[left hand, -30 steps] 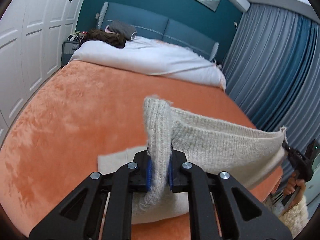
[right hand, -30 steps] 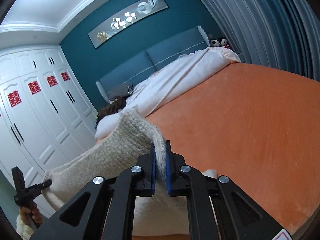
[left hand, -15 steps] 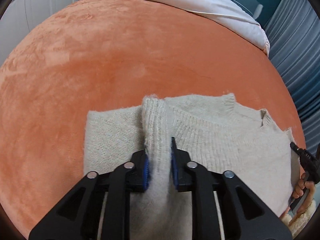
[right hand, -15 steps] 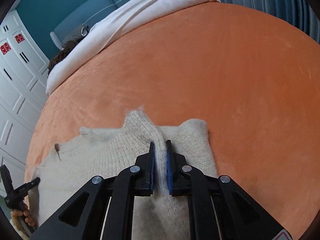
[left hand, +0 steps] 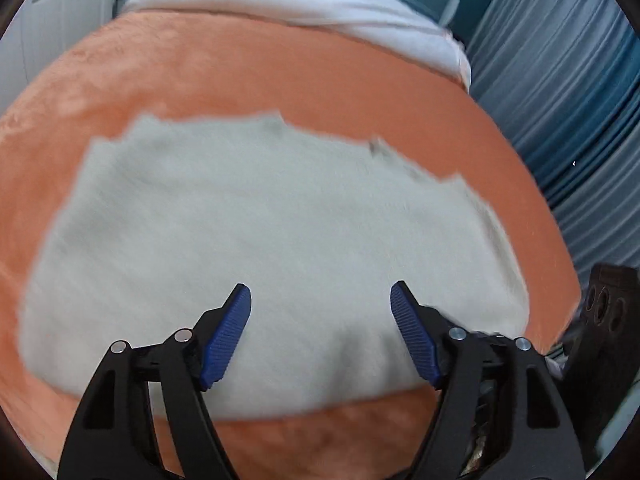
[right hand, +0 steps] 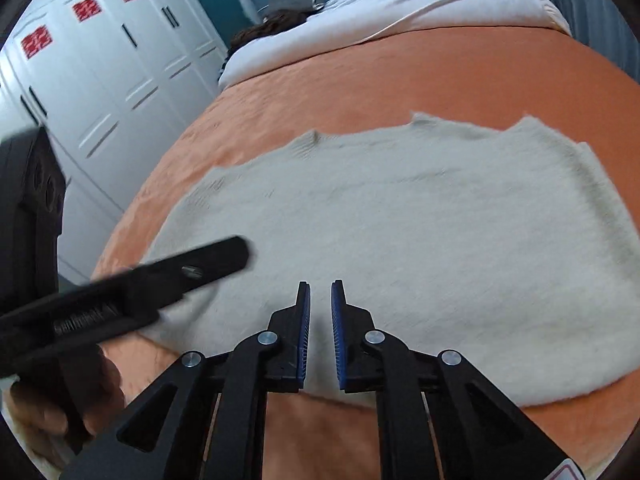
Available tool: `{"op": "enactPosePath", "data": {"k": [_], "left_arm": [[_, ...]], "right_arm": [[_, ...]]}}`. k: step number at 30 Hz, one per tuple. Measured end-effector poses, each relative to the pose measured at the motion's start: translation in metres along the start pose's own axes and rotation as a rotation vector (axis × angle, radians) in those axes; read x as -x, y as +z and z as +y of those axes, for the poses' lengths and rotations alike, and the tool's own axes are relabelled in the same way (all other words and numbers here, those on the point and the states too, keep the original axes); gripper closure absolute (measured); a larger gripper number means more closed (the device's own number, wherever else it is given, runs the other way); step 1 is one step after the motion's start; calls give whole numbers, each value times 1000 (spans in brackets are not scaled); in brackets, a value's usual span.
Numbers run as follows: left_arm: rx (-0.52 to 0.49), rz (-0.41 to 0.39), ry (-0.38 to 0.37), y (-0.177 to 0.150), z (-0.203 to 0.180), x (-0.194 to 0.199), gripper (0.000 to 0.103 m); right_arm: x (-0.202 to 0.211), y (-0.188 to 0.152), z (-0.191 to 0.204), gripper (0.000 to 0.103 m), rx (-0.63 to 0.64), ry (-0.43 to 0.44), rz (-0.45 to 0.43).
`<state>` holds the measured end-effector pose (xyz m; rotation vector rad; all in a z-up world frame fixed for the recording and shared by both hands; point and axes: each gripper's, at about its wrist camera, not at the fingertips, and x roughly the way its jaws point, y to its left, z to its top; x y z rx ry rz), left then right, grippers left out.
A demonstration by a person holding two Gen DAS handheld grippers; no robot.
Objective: Fold small clothes
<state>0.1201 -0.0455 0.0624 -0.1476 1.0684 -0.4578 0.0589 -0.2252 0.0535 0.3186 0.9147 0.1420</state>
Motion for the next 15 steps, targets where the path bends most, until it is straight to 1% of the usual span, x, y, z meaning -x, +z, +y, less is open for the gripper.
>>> {"op": "enactPosePath", "data": {"k": [1, 2, 3, 4, 5, 7, 8, 9, 10, 11, 12, 13, 14, 15], "left_arm": [[19, 30, 36, -9, -1, -8, 33], [38, 41, 50, -15, 3, -10, 33], [62, 41, 73, -19, 13, -9, 33], [83, 35, 103, -22, 25, -5, 33], [94, 24, 140, -24, 38, 0, 33], [101, 11, 243, -31, 66, 10, 33], [109, 2, 286, -35, 81, 16, 34], [128, 0, 303, -38, 95, 22, 35], [154, -1, 280, -41, 109, 28, 40], [177, -8, 235, -45, 118, 34, 42], [194, -15, 218, -46, 124, 39, 43], [217, -28, 207, -49, 125, 48, 42], [247, -44, 207, -52, 124, 56, 41], [290, -70, 228, -56, 123, 68, 29]], "right_arm": [[-4, -6, 2, 93, 10, -21, 16], [-3, -10, -3, 93, 6, -38, 17], [1, -12, -13, 94, -6, -64, 11], [9, -13, -31, 94, -29, -109, 5], [16, -16, -52, 94, -60, -156, 3], [35, -22, -110, 95, -170, -274, 5], [46, -27, -138, 101, -229, -305, 3], [59, -34, -163, 103, -284, -314, -5], [70, -41, -184, 103, -337, -316, -15], [78, -46, -197, 103, -385, -269, -25], [84, -48, -204, 103, -428, -224, -32], [90, -50, -205, 103, -453, -216, -37], [95, -51, -203, 96, -454, -227, -41], [99, -54, -198, 90, -447, -242, -41]]}}
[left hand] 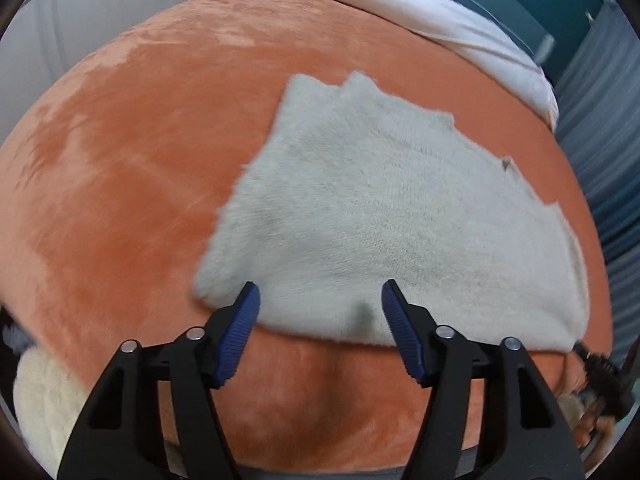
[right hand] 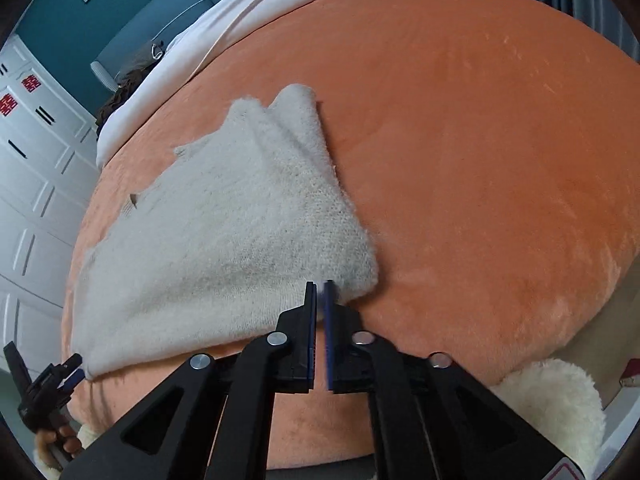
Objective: Fold small clothes
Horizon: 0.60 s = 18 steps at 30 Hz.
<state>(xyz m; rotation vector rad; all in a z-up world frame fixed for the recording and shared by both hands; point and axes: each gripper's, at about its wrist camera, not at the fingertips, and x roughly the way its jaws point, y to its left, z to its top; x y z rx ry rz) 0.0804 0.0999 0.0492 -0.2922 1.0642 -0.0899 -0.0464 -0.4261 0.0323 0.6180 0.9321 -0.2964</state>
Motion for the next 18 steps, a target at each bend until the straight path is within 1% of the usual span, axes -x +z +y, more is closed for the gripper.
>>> {"op": "enactPosePath", "data": {"k": [1, 2, 3, 4, 5, 7, 8, 10, 11, 12, 13, 14, 15, 16, 18], "left_arm": [[37, -34, -9, -4, 3, 10, 23], [78, -68, -34, -9, 6, 18, 13], [113, -74, -47, -13, 9, 20, 7], [134, -53, -61, -15, 14, 16, 7], [146, -5, -78, -16, 17, 4, 7], [196, 65, -72, -12, 24, -19, 7], [226, 66, -86, -10, 27, -26, 7], [272, 9, -93, -1, 29, -27, 8], [278, -15, -117, 6, 28, -28, 11], [284, -18, -126, 14, 26, -30, 35], [286, 3, -143, 22, 26, -34, 78], [288, 27, -161, 29, 26, -37, 93], [293, 39, -178, 34, 26, -35, 92], [285, 27, -191, 38, 25, -26, 93], [202, 3, -188, 42, 16, 0, 94]], "right_arm": [[5, -5, 1, 75, 6, -13, -4], [7, -11, 4, 59, 1, -1, -9], [9, -17, 3, 52, -11, 22, -7], [4, -20, 1, 45, -26, 53, 10], [-3, -23, 5, 45, -36, 69, 29], [-19, -21, 11, 42, -72, 111, 61], [-26, -18, 16, 41, -88, 130, 57], [-34, -4, 19, 41, -114, 144, 36], [-39, 4, 20, 42, -137, 151, 32], [-42, 10, 21, 45, -169, 158, 37], [-44, 17, 22, 67, -200, 180, 41], [-44, 24, 26, 87, -215, 190, 44], [-39, 29, 30, 88, -210, 199, 38], [-26, 33, 36, 90, -185, 207, 1], [0, 38, 48, 93, -119, 205, -41]]}}
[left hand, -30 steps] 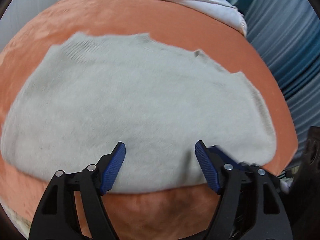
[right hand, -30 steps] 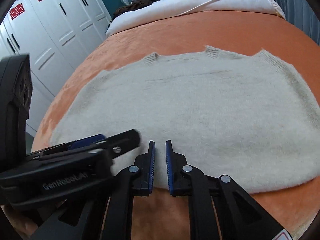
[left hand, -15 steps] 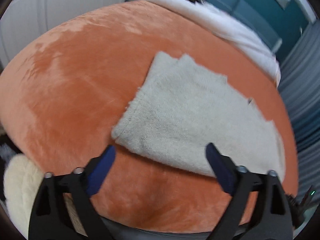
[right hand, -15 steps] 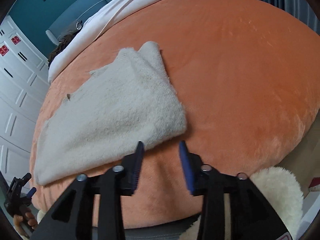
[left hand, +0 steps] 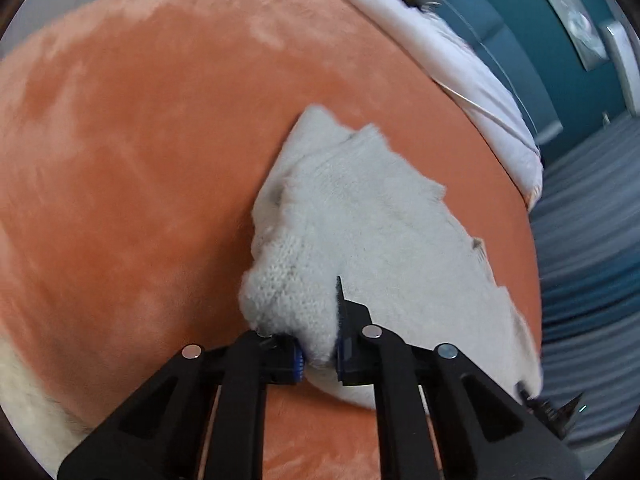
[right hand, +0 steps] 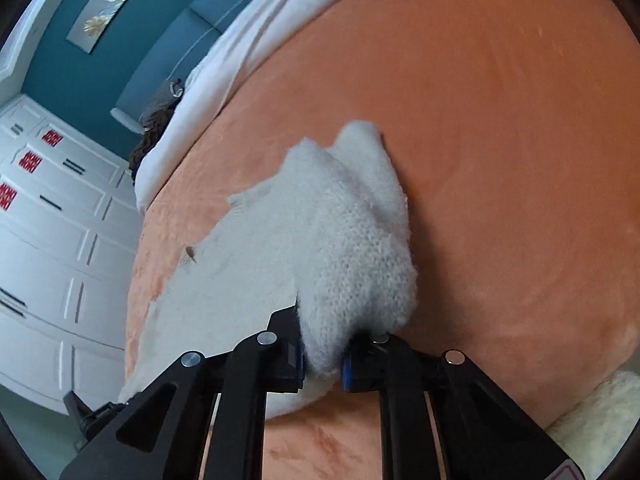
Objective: Fold small clothes
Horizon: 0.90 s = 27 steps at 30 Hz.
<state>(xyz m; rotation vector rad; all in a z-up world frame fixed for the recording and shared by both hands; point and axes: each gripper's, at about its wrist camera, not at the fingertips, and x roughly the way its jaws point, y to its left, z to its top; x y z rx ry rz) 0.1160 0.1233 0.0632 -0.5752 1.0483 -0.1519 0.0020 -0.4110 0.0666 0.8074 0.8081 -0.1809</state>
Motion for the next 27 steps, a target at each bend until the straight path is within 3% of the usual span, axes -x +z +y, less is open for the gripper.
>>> {"op": "enactPosePath", "data": {"k": [3, 6, 11, 13, 15, 17, 19, 20, 22, 24, 26, 27], "left_arm": [[-62, 41, -12, -9, 1, 33, 95], [-106, 138, 16, -37, 18, 59, 95], [-131, 302, 103, -89, 51, 39, 89], [-109, 266, 98, -89, 51, 47, 83], [-131, 185, 81, -74, 39, 68, 77], [-174, 72, 97, -54, 23, 90, 58], [-210, -77, 113, -27, 6, 104, 28], [-222, -129, 108, -13, -2, 102, 23], [-233, -126, 88, 8, -14, 82, 18], [-226, -58, 50, 21, -23, 42, 17], [-228, 12, 56, 26, -24, 3, 17], [-231, 42, 94, 26, -25, -18, 17]], "right_arm": [[39, -9, 6, 95, 52, 3, 15], [70, -32, -10, 95, 92, -63, 70], [61, -82, -68, 90, 73, -190, 247], [71, -80, -78, 88, 11, -176, 216], [96, -69, -74, 75, 23, -201, 118], [115, -50, -54, 62, 113, -295, -14], [119, -31, -32, 53, 211, -302, -81], [113, -21, -21, 49, 246, -289, -97], [88, -4, 4, 45, 301, -249, -89], [50, 4, 25, 42, 359, -226, -50], [11, 8, 36, 42, 406, -242, -7], [-4, 8, 37, 42, 414, -254, 15]]}}
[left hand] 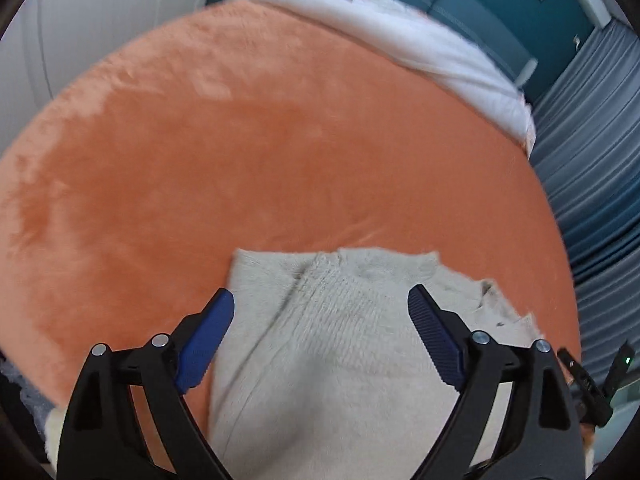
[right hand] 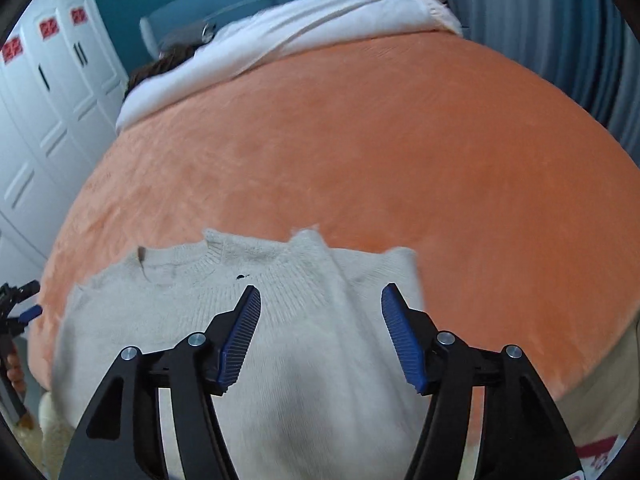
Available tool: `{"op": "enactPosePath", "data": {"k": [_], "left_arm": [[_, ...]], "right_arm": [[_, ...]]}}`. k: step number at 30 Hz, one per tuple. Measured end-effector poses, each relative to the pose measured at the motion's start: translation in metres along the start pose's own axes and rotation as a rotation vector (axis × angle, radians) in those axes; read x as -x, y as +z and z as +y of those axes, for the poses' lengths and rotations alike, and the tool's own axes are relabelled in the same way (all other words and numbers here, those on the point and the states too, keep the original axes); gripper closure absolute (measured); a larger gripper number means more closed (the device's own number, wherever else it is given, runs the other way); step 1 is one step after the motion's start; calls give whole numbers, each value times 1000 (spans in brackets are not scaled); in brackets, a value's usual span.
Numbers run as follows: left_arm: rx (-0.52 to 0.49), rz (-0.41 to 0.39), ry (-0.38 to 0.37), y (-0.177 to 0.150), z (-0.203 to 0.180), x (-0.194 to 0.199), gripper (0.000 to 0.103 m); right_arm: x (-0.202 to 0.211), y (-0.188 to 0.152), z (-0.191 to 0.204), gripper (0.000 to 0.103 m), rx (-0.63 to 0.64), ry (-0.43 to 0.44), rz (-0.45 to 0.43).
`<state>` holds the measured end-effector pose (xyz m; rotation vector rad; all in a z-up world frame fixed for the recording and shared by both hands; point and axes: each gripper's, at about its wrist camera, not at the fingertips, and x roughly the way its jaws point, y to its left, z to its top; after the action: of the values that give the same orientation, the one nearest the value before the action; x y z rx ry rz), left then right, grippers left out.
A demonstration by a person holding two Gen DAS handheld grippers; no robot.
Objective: Fold small clothes
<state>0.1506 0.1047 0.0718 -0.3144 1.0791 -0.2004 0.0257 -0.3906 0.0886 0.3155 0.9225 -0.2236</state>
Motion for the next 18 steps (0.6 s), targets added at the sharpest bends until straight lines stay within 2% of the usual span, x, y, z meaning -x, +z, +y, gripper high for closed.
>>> {"op": "enactPosePath", "data": {"k": [1, 2, 3, 4, 5, 6, 7, 9, 10, 13, 14, 16, 17, 18], "left_arm": [[0, 28, 21, 0, 2, -14, 17], [-9, 61, 11, -2, 1, -30, 18], [-15, 78, 16, -4, -1, -41, 26], [-24, 85, 22, -7, -2, -47, 41], [-38, 88, 9, -8, -4, -50, 52], [-47, 93, -32, -8, -6, -50, 79], [-36, 86, -62, -7, -6, -45, 91], [-16, 18, -120, 3, -9, -21, 92], [-30, -19, -133, 5, -13, -8, 93], [-71, -101, -132, 23, -26, 17, 92], [-83, -103, -102, 27, -26, 12, 92], [-83, -51, -53, 31, -19, -19, 92], [-64, -1, -33, 29, -12, -39, 92], [-43, 47, -16, 26, -5, -56, 92]], "right_arm": [[-14, 5, 7, 42, 3, -9, 19], [-31, 8, 8, 42, 10, -11, 45], [-46, 10, 9, 42, 8, -20, 70], [-58, 10, 10, 42, -5, -27, 97], [-64, 9, 11, 58, -15, -17, 124], [-66, 8, 11, 78, -35, 15, 149], [-61, 7, 11, 94, -56, 49, 154], [-28, 17, 6, 95, -132, 193, 60], [-6, 24, 2, 95, -146, 222, -14], [33, 39, -19, 95, -195, 220, -152], [30, 41, -28, 95, -204, 175, -167], [-5, 36, -39, 96, -143, 26, -102], [-33, 29, -45, 96, -141, -24, -24], [-60, 19, -54, 96, -180, -30, 67]]}}
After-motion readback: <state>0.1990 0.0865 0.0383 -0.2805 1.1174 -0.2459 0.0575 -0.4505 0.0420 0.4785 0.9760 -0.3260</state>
